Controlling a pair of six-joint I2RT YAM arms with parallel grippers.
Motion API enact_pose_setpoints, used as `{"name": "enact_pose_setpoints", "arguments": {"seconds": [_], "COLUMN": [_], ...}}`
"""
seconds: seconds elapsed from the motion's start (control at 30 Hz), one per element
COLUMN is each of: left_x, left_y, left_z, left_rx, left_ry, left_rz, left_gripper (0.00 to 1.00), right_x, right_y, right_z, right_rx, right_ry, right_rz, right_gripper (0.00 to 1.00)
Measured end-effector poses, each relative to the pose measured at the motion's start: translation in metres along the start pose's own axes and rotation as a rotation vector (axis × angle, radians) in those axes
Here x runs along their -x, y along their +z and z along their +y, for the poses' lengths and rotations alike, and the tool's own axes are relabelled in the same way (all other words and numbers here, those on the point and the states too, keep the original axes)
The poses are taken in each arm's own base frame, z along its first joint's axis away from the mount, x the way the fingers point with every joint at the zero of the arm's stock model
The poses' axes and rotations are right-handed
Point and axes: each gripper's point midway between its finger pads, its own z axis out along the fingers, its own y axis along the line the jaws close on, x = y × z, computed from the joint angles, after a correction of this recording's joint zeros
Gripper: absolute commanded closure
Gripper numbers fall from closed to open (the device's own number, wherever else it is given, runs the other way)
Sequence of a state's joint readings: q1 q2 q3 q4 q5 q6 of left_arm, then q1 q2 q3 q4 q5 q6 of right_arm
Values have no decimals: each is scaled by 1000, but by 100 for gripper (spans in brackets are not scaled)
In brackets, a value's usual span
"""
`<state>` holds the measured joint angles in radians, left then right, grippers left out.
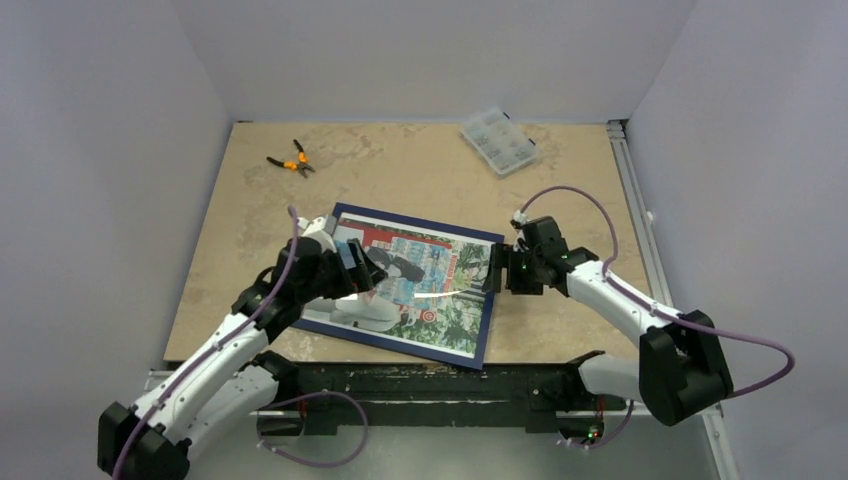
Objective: Put the photo into the frame
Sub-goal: Adjust the photo frame at the center of the board.
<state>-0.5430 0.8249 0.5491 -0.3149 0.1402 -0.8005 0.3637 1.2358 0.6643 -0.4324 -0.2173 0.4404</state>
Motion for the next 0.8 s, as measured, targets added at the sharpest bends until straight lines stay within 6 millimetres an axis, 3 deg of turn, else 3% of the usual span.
{"name": "enact_pose_setpoints", "arguments": {"seconds": [0.1,0.2,0.27,0.43,0.57,0.73,0.77,0.8], "left_x": [13,13,12,15,13,6,5,3], "left_y": [-22,-36,-42,-55,-59,-59,-59,-58], "left_z": [24,38,43,54,66,84,87,90], "left_rx": [80,146,182,271,342,436,451,468], "left_ry": [-31,-29,-19,6,17,26,25,23], "left_rz": [-73,-86,-79,-77,-63,-21,-13,1], "left_gripper": [3,3,3,3,2,2,1,1], "right_x": [-13,-25,-32,-27,-18,1,6,11], "right_y": [5,15,22,27,27,23,21,19], "right_z": [10,14,11,8,4,-10,-12,-14], "right_rx": [-5,-25,-56,-96,-144,-250,-272,-284], "right_ry": [-42,-71,-80,-73,-46,-85,-100,-108], "right_rz": [31,70,95,74,42,2,-7,-15], "right_gripper": [37,45,57,88,100,100,93,80]}}
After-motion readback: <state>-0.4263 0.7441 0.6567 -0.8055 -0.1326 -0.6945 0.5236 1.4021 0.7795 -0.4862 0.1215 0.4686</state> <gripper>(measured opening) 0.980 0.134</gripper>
